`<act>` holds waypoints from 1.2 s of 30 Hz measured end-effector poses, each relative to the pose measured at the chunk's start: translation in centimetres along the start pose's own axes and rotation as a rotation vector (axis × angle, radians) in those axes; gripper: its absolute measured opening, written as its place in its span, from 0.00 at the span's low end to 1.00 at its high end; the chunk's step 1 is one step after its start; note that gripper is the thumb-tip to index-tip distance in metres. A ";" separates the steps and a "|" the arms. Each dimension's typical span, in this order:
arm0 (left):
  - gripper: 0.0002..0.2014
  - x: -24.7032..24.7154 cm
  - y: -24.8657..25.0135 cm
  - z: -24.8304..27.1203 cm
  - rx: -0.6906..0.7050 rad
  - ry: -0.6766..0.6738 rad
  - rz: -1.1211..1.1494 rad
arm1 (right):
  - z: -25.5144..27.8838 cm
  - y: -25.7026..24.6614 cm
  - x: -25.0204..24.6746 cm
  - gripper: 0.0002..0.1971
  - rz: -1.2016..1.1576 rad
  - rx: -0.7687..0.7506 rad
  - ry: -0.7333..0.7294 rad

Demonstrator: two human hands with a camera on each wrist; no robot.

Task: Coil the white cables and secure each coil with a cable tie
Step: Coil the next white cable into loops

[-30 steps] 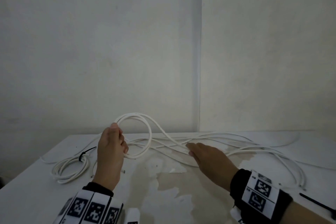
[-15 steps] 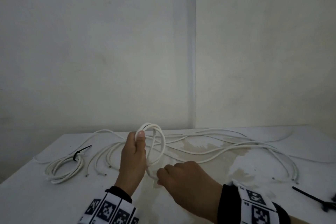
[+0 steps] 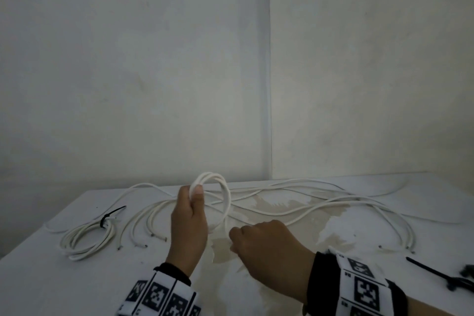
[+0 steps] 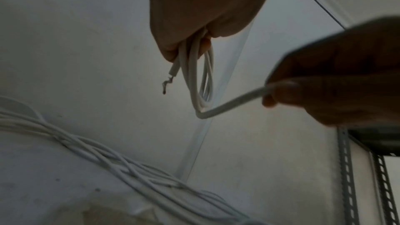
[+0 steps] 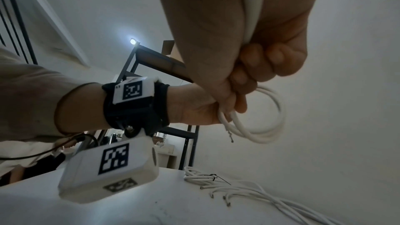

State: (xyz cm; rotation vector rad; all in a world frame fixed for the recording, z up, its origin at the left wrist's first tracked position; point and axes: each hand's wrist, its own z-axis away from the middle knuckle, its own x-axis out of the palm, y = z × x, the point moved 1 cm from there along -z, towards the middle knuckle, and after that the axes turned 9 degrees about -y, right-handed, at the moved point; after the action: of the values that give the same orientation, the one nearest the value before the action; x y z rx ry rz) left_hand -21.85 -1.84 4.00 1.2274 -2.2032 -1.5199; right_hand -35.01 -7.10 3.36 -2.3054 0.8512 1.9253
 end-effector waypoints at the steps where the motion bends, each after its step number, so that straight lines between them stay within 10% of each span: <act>1: 0.14 0.4 0.1 0.3 -0.004 -0.057 -0.010 | -0.1 -0.1 -0.2 0.19 0.010 -0.024 0.040; 5: 0.14 1.0 -0.3 1.0 -0.093 -0.282 0.035 | -0.9 0.6 -1.5 0.15 -0.100 -0.123 0.184; 13: 0.17 1.9 0.9 2.4 -0.230 -0.574 0.085 | -1.8 3.0 -2.3 0.18 -0.625 -0.082 -0.005; 25: 0.28 1.9 2.6 2.7 -0.297 -0.522 0.302 | -1.5 5.3 -2.0 0.06 -1.126 0.008 0.038; 36: 0.27 1.8 3.4 2.9 -0.294 -0.501 0.276 | -0.5 5.5 -2.0 0.10 -1.129 -0.007 -0.033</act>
State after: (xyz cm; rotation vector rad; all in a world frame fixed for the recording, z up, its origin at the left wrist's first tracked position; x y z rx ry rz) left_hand -26.38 -0.72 5.08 0.4658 -2.1841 -2.0957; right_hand -37.01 -11.14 7.07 -1.9783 -0.4340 1.3741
